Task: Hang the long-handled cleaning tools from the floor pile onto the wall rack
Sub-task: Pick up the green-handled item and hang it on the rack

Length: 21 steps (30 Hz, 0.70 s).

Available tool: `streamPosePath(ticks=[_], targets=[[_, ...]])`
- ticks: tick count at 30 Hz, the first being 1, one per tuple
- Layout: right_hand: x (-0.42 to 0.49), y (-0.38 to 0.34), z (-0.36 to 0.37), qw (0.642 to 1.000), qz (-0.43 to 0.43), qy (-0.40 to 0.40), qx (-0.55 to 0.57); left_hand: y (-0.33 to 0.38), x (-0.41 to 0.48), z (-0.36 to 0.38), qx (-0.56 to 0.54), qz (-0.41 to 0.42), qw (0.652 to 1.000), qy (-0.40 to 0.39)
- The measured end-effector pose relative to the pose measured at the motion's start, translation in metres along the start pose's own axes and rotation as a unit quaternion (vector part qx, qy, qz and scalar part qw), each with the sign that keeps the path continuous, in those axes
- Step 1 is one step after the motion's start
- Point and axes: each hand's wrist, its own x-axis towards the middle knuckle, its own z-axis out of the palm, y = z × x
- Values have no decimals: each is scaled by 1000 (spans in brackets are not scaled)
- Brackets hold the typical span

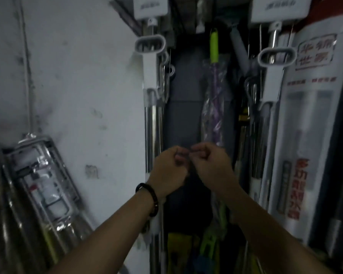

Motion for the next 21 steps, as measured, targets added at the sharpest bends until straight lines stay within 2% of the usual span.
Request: streamPosePath(ticks=[4,9,11,15,19,21], targets=[[-85,18,46,994,85,-69,-6,-59,-82,-37,-65,-78,995,1],[-202,46,93,964,212,-157,29,-137,-202,-70,-151,-218,964,15],[-249,68,112,941,270,-199,28,-173,-249,-72,-155,-281,947,19],[-335,121,137,874,391,-288,8,-242,-334,-63,-183,-443,877,14],[-394,177,149,802,487,-344,-22,-279,-396,-56,-167,-535,828,-10],[-414,206,154,783,514,-348,-43,-289,-415,-50,-164,-567,807,-13]])
